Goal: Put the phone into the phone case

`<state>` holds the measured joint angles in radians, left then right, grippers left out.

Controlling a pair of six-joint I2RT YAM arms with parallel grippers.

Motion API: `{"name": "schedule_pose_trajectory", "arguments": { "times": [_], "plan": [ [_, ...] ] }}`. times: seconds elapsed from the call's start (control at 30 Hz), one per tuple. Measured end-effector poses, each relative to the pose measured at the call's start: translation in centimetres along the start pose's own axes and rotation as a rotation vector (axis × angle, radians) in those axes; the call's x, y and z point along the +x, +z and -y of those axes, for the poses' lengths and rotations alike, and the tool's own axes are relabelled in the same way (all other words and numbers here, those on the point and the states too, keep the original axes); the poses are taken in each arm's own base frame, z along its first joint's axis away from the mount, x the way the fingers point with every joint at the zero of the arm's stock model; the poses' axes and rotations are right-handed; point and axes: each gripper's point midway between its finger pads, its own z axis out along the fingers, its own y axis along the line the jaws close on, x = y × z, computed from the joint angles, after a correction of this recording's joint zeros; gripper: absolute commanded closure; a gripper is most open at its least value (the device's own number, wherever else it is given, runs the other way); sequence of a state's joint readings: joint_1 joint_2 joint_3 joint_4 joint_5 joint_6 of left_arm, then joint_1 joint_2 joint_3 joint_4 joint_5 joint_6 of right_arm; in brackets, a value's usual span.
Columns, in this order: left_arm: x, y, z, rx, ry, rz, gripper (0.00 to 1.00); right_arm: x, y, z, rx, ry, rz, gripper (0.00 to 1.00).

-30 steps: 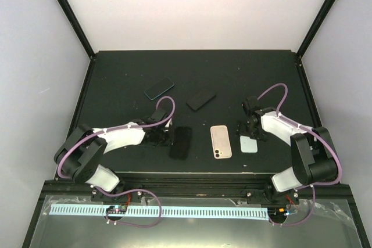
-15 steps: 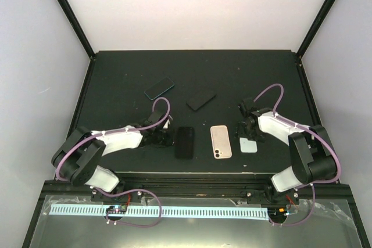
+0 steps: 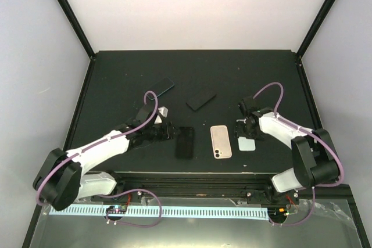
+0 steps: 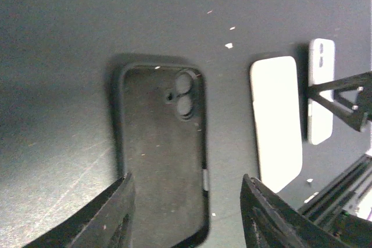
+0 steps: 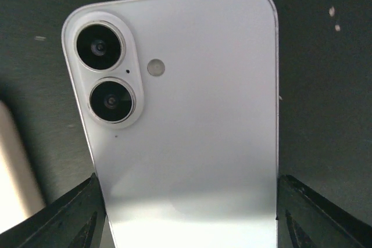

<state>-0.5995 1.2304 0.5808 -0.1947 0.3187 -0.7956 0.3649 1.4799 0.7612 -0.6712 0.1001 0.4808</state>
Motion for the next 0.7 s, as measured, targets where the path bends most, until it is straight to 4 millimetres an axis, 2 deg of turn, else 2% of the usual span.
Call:
{"name": "schedule_pose_trajectory", "arguments": {
  "times": [0.2, 0.33, 0.43, 0.53, 0.6, 0.7],
  "plan": [
    [-1.1, -2.4, 2.0, 0.069, 0.056, 0.015, 0.45, -1.2, -3.0, -2.5, -0.137, -0.080, 0.100, 0.38],
    [-3.3, -4.3, 3.4, 0.088, 0.093, 0.031, 0.43, -1.5, -5.4, -5.3, -0.259, -0.174, 0.179, 0.39],
    [-5.3, -6.3, 4.9, 0.118, 0.121, 0.055, 0.43, -1.4, -8.0, -8.1, -0.371, -0.264, 0.253, 0.41],
    [-6.6, -8.0, 6.4, 0.149, 0.155, 0.071, 0.43, -1.3, -11.4, -11.0, -0.496, -0.363, 0.358, 0.42],
    [-6.9, -8.8, 7.8, 0.196, 0.188, 0.064, 0.44, -1.0, -13.6, -12.7, -0.567, -0.429, 0.431, 0.42],
    [-6.3, -9.1, 9.1, 0.265, 0.213, 0.019, 0.45, 0.1, -16.1, -15.1, -0.644, -0.537, 0.511, 0.42]
  ]
}}
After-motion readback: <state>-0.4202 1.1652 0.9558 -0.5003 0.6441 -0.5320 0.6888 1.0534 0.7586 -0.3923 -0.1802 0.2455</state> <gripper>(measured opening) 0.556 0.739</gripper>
